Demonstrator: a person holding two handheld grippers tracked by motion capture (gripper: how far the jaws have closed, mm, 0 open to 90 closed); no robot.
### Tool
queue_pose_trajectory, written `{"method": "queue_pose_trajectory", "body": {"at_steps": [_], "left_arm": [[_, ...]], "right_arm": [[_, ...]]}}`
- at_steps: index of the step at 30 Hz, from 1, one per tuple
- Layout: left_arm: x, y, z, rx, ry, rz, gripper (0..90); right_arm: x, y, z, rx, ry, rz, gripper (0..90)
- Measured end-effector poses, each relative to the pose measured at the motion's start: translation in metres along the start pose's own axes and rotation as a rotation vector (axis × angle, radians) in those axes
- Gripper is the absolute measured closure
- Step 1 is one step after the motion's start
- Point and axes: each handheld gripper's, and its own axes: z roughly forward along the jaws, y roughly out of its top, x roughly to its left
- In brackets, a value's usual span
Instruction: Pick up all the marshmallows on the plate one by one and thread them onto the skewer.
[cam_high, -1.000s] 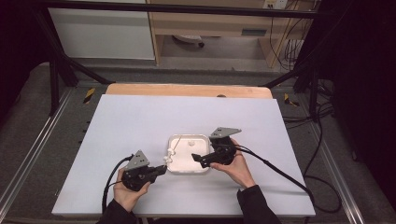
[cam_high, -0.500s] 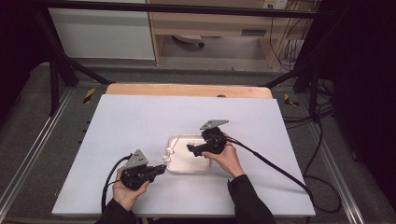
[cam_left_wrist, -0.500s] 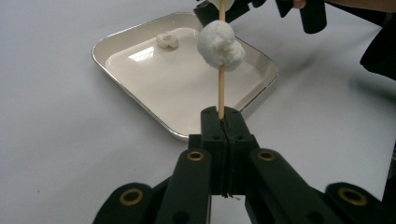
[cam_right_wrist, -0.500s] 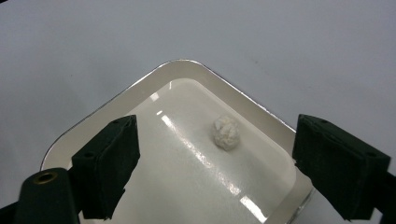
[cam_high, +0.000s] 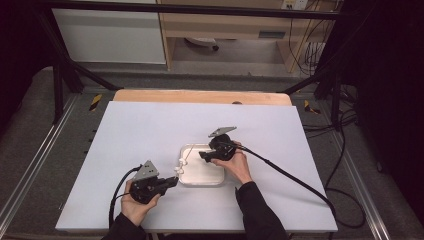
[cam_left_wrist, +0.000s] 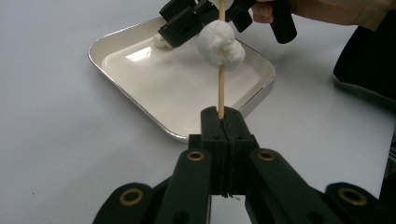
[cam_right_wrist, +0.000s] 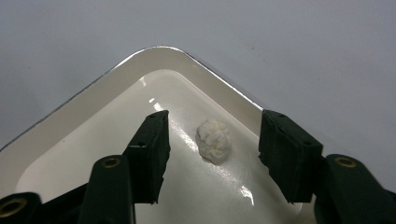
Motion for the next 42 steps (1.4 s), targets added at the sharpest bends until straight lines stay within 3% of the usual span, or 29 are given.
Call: {"method": "queue_pose_trajectory", "body": {"at_steps": [6,16,21,28,34,42], "left_arm": [[0.0,0.0,0.0,0.0,-0.001,-0.001,88.7],[0.0,0.0,0.001,0.002,-0.002,0.002,88.8],[0.0,0.0,0.001,0.002,0.0,0.003,88.8],[0.0,0.0,0.001,0.002,-0.001,0.003,88.8],[-0.002,0.0,0.001,0.001,-0.002,0.006,88.7],[-0.004,0.001,0.001,0.002,-0.006,0.014,88.8]], "right_arm": [[-0.002,-0.002,0.006,0.001,0.0,0.003,51.2],[0.0,-0.004,0.011,-0.004,-0.029,-0.043,63.7],[0.001,-0.005,0.011,-0.009,-0.028,-0.052,71.6],[0.001,-0.005,0.008,-0.004,-0.013,-0.043,76.0],[0.006,0.001,-0.009,-0.042,0.02,-0.042,76.4],[0.013,0.009,-0.05,-0.121,0.083,-0.05,76.4]]}}
